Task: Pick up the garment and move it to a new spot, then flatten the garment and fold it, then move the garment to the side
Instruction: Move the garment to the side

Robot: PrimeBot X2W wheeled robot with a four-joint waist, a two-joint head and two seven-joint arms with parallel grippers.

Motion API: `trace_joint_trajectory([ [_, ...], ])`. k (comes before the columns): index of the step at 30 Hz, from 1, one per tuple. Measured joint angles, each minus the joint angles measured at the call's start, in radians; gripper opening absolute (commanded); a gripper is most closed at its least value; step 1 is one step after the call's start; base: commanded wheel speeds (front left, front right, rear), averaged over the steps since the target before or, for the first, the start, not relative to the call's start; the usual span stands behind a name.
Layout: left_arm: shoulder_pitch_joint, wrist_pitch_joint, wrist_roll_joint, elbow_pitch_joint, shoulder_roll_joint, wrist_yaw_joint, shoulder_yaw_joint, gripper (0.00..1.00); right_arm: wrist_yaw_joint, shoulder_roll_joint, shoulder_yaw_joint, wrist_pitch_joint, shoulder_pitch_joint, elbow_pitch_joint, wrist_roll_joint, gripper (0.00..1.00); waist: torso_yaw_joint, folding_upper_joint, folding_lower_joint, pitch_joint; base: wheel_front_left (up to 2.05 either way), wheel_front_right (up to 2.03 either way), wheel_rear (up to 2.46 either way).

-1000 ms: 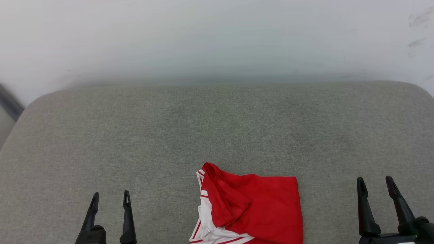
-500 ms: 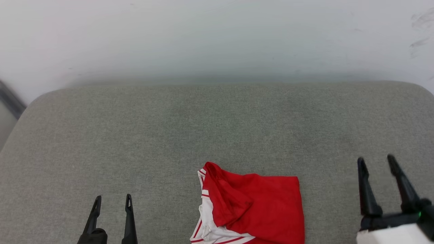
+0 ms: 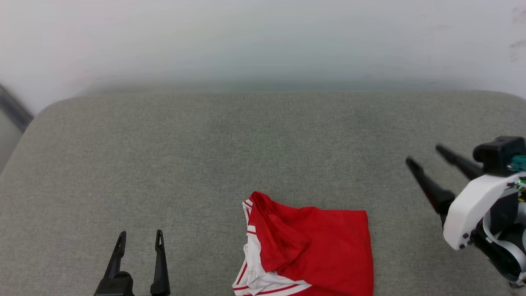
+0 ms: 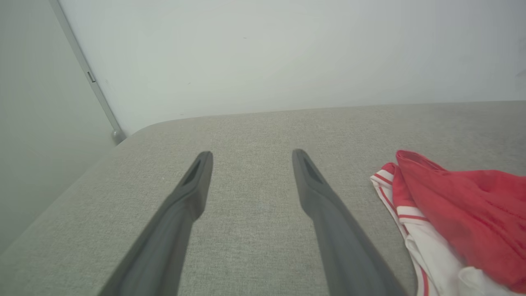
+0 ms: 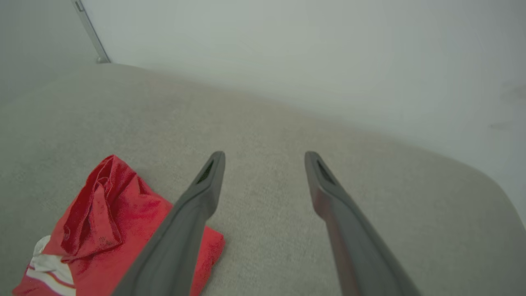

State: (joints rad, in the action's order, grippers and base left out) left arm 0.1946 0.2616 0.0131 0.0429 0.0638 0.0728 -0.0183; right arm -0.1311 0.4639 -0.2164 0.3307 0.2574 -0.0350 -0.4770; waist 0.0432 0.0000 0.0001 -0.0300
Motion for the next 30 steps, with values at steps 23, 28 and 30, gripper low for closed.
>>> trace_joint_trajectory([
  [23,-0.121,0.000,0.009,-0.016,-0.007,-0.029,-0.015,1.00,0.000,-0.059,-0.072,0.593,-0.004,0.272,-0.547,1.00,0.088,0.0000,0.0000,-0.155,0.00,0.00,0.00],
  [28,-0.146,0.000,0.010,-0.019,-0.008,-0.030,-0.012,1.00,-0.001,-0.098,-0.105,0.597,0.024,0.326,-0.541,1.00,0.110,0.0000,0.0000,-0.191,0.00,0.00,0.00],
  [30,-0.152,0.000,0.011,-0.020,-0.009,-0.032,-0.013,1.00,-0.001,-0.108,-0.118,0.598,0.032,0.334,-0.543,1.00,0.116,0.0000,0.0000,-0.203,0.00,0.00,0.00],
])
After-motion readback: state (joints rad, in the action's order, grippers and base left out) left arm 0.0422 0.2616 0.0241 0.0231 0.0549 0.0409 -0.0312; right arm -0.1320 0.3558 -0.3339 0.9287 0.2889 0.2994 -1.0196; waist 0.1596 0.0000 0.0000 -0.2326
